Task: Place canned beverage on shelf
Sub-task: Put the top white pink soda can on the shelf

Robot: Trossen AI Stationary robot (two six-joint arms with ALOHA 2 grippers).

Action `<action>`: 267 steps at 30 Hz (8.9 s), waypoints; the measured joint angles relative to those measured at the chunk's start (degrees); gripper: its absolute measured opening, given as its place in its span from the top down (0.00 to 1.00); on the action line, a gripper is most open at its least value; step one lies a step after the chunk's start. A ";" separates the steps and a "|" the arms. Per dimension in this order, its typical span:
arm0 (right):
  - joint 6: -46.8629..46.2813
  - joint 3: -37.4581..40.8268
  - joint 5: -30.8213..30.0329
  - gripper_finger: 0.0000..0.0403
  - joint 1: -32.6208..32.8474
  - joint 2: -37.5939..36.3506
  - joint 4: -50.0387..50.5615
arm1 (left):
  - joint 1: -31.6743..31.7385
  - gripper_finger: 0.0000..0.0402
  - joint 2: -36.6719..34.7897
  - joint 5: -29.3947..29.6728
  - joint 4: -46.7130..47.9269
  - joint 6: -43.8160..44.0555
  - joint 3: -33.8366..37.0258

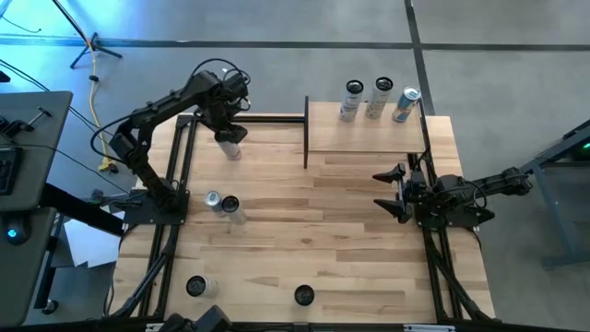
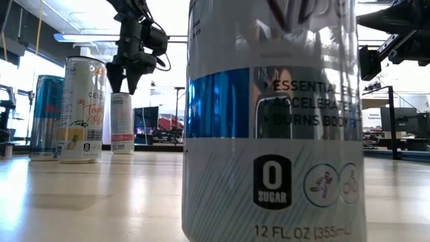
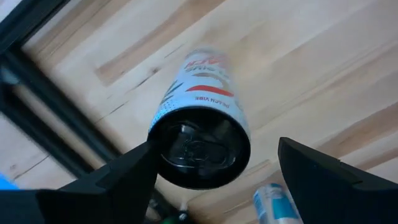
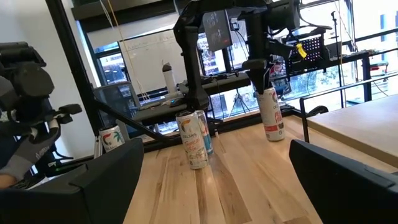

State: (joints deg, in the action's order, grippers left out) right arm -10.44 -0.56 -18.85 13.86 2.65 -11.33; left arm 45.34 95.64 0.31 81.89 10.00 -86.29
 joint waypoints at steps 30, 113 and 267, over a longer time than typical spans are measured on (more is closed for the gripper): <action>0.00 0.00 0.09 0.03 -0.01 0.01 0.00 | -0.70 0.15 0.07 2.15 -0.49 1.91 -3.10; 0.00 0.00 0.24 0.03 0.01 0.01 0.00 | -26.84 0.46 3.98 0.39 -1.90 -89.68 -9.06; 0.00 0.00 0.04 0.03 0.00 0.77 2.60 | -63.64 0.13 17.26 79.80 8.12 92.85 -6.42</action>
State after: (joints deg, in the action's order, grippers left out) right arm -10.44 -0.56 -18.81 13.86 3.42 -8.73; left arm -18.30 112.89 80.11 90.01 102.85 -92.71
